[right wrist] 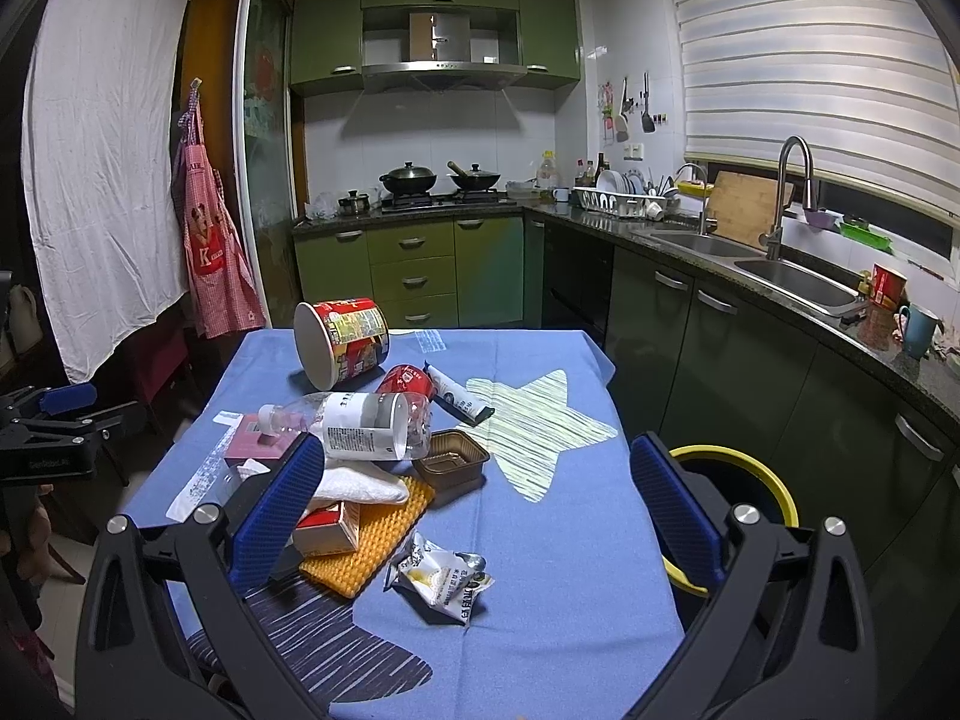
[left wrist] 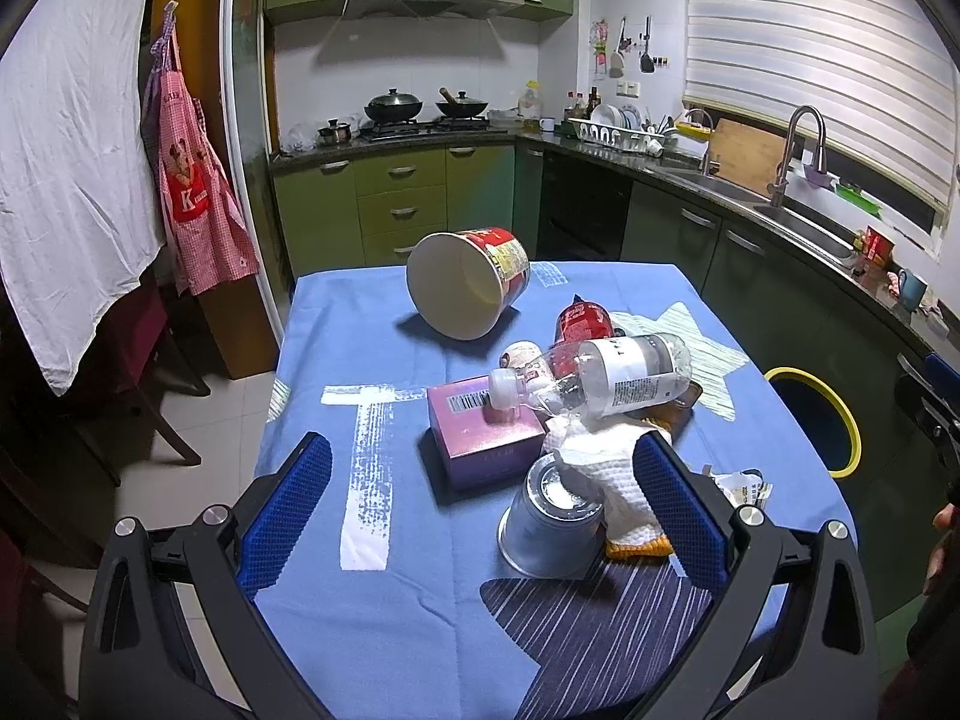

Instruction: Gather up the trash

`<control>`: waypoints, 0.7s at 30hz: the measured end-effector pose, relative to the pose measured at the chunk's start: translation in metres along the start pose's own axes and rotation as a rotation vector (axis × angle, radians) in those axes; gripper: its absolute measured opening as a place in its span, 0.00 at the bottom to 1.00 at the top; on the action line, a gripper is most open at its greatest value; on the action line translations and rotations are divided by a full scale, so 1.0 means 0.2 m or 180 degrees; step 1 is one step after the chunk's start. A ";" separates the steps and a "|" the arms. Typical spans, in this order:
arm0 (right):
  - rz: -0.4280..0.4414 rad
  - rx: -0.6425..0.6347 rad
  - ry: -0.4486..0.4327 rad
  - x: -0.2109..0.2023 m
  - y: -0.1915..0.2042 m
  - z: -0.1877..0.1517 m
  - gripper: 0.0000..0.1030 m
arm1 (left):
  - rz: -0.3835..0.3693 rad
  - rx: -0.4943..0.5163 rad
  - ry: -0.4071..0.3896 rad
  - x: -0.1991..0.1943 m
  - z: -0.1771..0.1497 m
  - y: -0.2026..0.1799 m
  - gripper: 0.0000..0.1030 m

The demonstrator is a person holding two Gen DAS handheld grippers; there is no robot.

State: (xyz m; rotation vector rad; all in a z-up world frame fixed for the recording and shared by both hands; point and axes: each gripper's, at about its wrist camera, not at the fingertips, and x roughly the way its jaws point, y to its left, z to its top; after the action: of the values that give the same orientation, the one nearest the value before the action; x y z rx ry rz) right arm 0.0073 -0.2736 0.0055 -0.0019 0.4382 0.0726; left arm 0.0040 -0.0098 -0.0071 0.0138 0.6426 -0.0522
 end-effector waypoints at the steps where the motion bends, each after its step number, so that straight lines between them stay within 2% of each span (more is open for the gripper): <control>1: 0.0001 0.0002 0.0000 0.00 0.00 0.00 0.94 | -0.0002 -0.0001 0.0003 0.00 0.00 0.00 0.97; 21: -0.0008 0.0008 -0.0001 0.02 -0.02 -0.02 0.94 | -0.0008 0.0007 0.0021 0.01 0.00 0.00 0.97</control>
State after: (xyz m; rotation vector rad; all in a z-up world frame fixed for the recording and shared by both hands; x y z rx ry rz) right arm 0.0096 -0.2772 -0.0001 0.0000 0.4379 0.0698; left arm 0.0057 -0.0106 -0.0090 0.0155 0.6491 -0.0553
